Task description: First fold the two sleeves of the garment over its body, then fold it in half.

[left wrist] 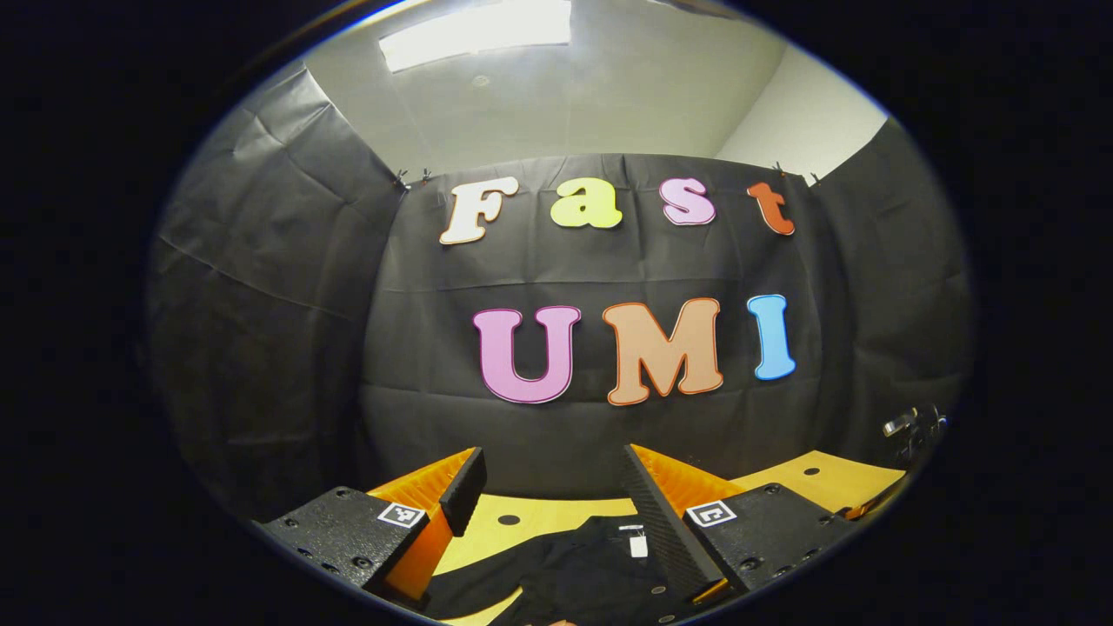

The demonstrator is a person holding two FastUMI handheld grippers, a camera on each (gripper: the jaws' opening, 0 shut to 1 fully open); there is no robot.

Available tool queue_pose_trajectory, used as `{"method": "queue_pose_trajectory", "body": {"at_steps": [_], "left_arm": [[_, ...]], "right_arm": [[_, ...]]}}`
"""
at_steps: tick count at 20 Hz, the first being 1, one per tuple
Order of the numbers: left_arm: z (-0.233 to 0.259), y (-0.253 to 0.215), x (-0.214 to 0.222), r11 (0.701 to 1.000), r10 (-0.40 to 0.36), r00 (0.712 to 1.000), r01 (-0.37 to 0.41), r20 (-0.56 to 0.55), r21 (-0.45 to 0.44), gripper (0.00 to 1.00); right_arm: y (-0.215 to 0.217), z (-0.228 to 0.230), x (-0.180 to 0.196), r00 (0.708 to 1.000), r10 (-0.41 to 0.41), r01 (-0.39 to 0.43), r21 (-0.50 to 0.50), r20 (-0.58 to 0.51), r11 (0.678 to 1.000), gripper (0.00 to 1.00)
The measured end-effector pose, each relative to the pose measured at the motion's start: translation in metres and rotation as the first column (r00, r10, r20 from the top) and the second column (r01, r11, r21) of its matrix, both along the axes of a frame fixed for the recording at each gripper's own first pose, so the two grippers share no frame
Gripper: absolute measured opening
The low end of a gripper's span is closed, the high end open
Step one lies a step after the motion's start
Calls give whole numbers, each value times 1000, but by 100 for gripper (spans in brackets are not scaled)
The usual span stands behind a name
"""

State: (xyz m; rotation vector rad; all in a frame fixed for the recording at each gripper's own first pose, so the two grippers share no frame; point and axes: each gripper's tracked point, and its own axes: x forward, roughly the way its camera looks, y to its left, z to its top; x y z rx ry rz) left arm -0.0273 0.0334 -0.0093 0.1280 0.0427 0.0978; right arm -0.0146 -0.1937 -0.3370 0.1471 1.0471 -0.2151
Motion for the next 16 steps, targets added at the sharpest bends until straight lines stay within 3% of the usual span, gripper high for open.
{"method": "queue_pose_trajectory", "body": {"at_steps": [9,16], "left_arm": [[1,54,-22,994,105,994,-105,-2,0,92],[3,94,-40,985,173,985,-173,0,7,92]], "right_arm": [[87,48,71,986,74,-92,114,148,989,2],[142,75,107,959,151,-180,104,240,978,2]]}}
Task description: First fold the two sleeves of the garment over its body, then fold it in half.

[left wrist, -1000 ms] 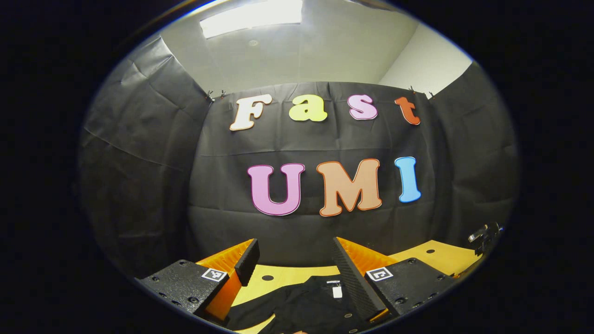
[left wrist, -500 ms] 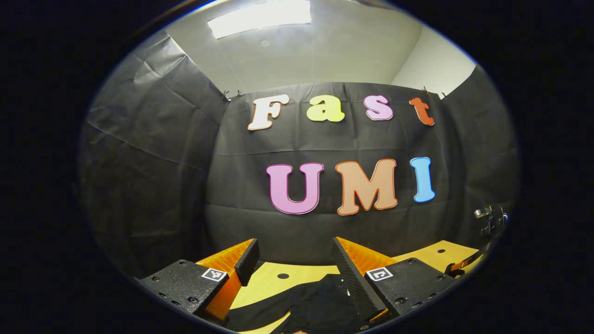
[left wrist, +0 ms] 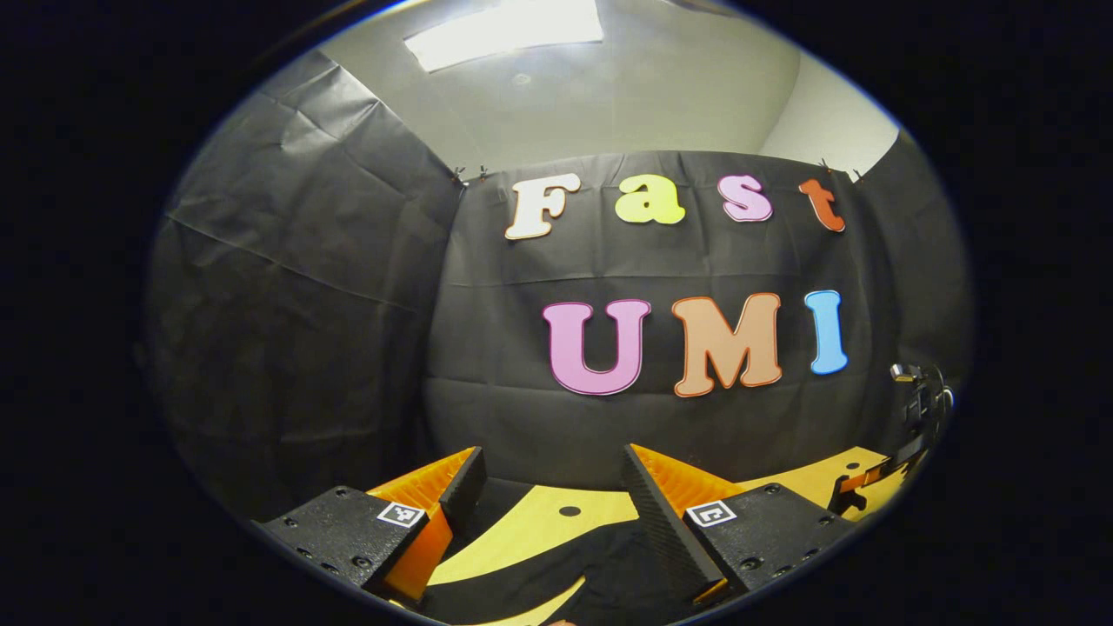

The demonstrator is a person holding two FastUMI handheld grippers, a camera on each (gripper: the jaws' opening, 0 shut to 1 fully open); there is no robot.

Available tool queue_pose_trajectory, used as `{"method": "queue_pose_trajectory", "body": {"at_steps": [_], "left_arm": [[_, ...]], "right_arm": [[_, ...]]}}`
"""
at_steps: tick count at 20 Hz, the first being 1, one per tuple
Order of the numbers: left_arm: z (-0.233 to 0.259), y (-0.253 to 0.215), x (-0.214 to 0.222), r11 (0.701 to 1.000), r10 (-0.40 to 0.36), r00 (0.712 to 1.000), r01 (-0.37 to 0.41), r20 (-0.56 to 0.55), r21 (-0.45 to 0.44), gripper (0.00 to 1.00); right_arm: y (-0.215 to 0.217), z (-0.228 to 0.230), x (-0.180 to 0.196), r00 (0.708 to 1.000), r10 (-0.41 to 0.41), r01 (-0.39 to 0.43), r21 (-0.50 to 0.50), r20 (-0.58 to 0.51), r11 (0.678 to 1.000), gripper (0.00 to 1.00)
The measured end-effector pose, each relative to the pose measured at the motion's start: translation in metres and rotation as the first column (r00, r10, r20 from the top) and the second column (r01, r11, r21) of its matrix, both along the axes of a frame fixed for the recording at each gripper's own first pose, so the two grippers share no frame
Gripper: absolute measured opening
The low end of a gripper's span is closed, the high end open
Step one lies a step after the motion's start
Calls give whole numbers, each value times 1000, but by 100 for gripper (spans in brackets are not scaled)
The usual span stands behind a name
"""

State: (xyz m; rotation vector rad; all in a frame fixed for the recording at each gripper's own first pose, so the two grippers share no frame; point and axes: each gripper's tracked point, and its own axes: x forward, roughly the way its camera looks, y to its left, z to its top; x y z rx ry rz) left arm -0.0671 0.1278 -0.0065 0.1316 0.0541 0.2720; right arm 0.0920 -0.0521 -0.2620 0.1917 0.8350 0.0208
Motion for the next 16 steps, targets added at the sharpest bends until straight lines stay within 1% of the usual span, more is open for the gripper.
{"method": "queue_pose_trajectory", "body": {"at_steps": [3,4,5,6,10,16], "left_arm": [[-1,15,-5,1000,24,1000,-24,-2,0,92],[-1,20,-5,1000,30,1000,-30,-4,-2,92],[-3,24,-7,999,36,999,-36,-7,-5,92],[-3,29,-8,999,43,999,-43,-9,-9,92],[-14,54,-17,997,76,997,-77,-34,-5,92],[-30,95,-32,992,130,988,-129,-83,8,92]], "right_arm": [[26,13,13,997,50,-48,-27,58,998,2],[36,15,18,995,72,-70,-36,65,997,0],[47,16,22,993,94,-91,-46,76,995,2],[57,16,25,990,112,-108,-52,81,993,2],[100,11,33,982,175,-172,-44,76,984,2],[159,-2,48,970,233,-232,-31,68,972,2]]}}
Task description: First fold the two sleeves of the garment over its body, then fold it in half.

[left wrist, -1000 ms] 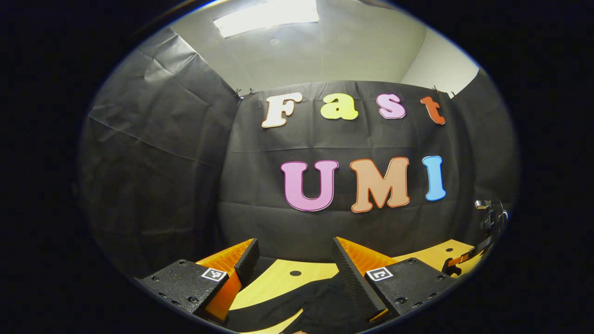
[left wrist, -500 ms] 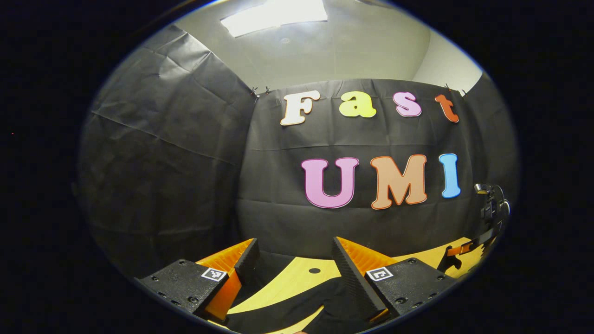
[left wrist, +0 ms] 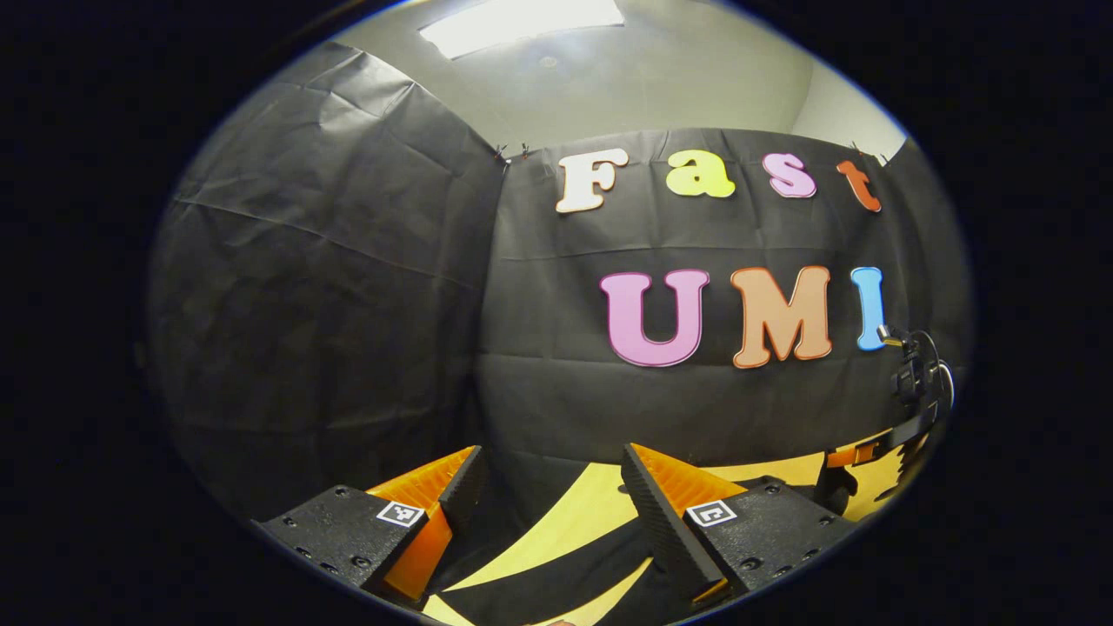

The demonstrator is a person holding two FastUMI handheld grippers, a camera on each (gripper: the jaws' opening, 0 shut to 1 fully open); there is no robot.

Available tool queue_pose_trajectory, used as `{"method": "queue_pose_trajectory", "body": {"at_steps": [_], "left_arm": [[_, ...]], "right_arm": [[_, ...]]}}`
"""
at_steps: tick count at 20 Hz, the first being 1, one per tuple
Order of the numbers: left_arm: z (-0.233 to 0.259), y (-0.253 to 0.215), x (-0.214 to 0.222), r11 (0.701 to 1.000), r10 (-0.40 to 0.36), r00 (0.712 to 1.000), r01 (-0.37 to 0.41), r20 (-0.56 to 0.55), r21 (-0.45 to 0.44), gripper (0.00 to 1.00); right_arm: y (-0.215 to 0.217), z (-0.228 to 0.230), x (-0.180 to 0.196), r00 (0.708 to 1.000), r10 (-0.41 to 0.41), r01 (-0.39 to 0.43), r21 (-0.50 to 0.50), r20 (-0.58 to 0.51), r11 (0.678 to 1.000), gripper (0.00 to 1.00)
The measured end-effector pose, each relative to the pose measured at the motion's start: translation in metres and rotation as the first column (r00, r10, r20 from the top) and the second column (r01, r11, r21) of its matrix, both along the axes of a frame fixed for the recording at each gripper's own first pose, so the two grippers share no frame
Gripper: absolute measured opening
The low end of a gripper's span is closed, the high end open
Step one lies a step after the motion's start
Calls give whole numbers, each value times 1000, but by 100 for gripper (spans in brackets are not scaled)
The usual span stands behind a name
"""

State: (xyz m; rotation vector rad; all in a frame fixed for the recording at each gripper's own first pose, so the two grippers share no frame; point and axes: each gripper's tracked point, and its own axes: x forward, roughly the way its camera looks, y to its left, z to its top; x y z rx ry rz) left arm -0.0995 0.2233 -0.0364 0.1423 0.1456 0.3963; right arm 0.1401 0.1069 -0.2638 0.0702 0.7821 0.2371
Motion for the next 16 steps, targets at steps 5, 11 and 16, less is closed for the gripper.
{"method": "queue_pose_trajectory", "body": {"at_steps": [5,11,16], "left_arm": [[-8,34,-15,999,36,999,-36,-37,18,92],[-32,64,-32,998,58,993,-59,-106,1,93],[-61,80,-34,997,53,987,-61,-155,-50,93]], "right_arm": [[49,-20,7,998,56,-57,-7,-30,998,2],[110,-48,14,993,103,-103,2,-64,995,2],[127,22,44,983,21,-44,126,183,991,96]]}}
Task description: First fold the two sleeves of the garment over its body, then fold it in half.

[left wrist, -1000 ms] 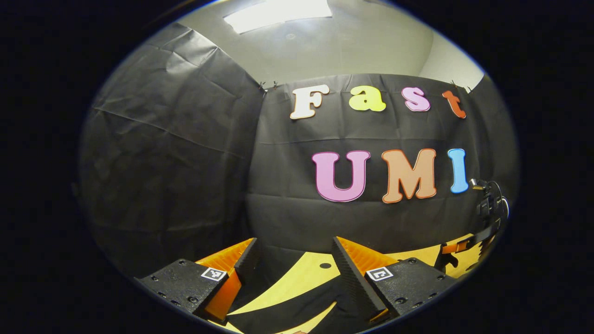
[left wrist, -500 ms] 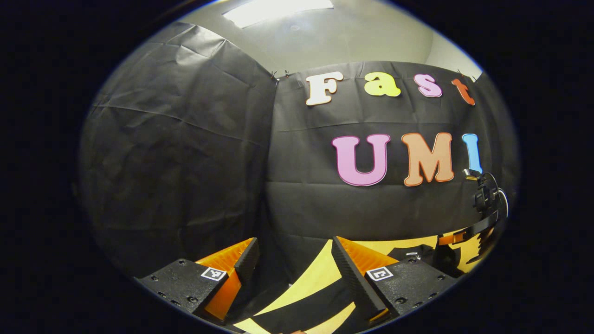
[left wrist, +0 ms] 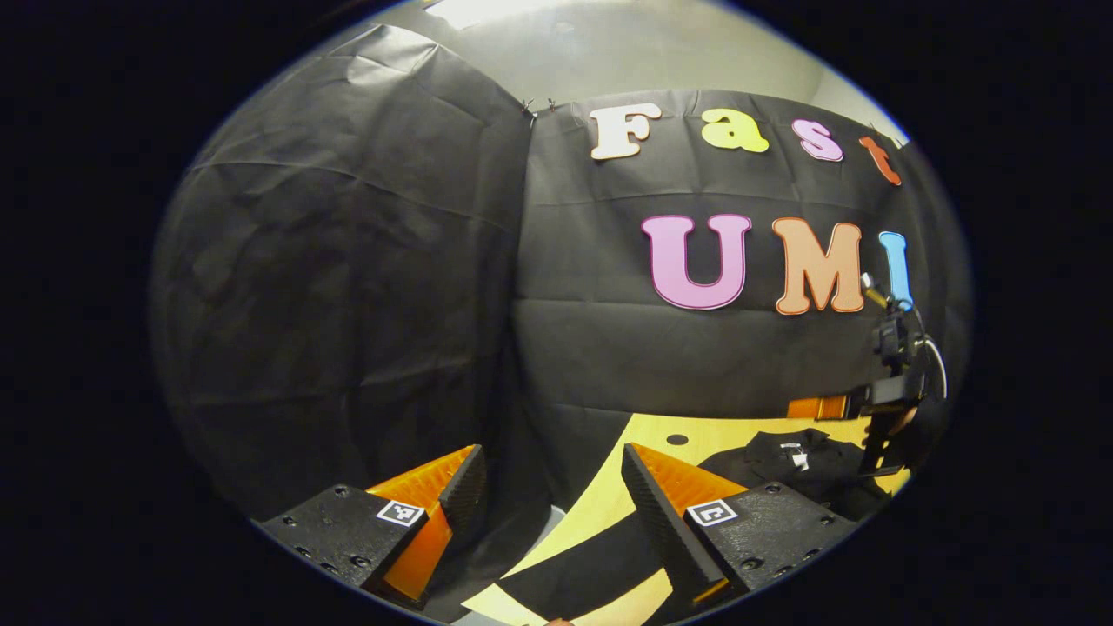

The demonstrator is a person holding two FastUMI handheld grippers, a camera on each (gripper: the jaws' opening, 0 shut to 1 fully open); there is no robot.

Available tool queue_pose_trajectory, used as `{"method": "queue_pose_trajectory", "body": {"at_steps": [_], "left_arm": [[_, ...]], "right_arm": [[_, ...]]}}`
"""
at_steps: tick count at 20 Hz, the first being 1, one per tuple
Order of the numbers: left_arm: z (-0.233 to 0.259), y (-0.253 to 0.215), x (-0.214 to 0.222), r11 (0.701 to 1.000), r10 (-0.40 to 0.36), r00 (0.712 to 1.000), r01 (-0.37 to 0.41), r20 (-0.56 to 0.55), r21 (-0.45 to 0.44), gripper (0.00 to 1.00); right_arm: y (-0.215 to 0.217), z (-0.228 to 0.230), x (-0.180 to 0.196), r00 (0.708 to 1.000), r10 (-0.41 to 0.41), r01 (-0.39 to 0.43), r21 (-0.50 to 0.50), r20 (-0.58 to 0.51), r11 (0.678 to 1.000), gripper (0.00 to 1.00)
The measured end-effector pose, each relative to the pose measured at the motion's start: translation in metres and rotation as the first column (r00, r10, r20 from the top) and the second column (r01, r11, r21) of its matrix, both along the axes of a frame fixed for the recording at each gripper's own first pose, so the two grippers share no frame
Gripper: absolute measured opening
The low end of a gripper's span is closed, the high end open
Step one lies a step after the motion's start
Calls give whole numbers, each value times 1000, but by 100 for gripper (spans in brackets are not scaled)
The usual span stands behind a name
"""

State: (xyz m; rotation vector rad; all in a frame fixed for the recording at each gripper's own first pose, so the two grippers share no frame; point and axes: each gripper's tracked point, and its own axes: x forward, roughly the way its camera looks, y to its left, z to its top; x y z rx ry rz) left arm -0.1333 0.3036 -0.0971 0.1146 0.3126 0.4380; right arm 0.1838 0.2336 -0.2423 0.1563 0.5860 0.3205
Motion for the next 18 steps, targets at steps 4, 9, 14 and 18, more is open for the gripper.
{"method": "queue_pose_trajectory", "body": {"at_steps": [4,9,14,18], "left_arm": [[-34,5,7,998,-31,997,27,-64,-57,93],[-89,8,9,993,-58,983,39,-175,-108,93],[-146,16,-4,978,-44,951,-21,-305,-207,94],[-194,16,-30,955,-19,902,-111,-432,-274,96]], "right_arm": [[-40,35,-4,994,-79,80,-8,79,997,98],[-91,54,-15,981,-154,159,-41,116,986,94],[-122,60,-28,972,-190,203,-92,137,975,94],[-137,62,-37,967,-206,225,-125,148,966,95]]}}
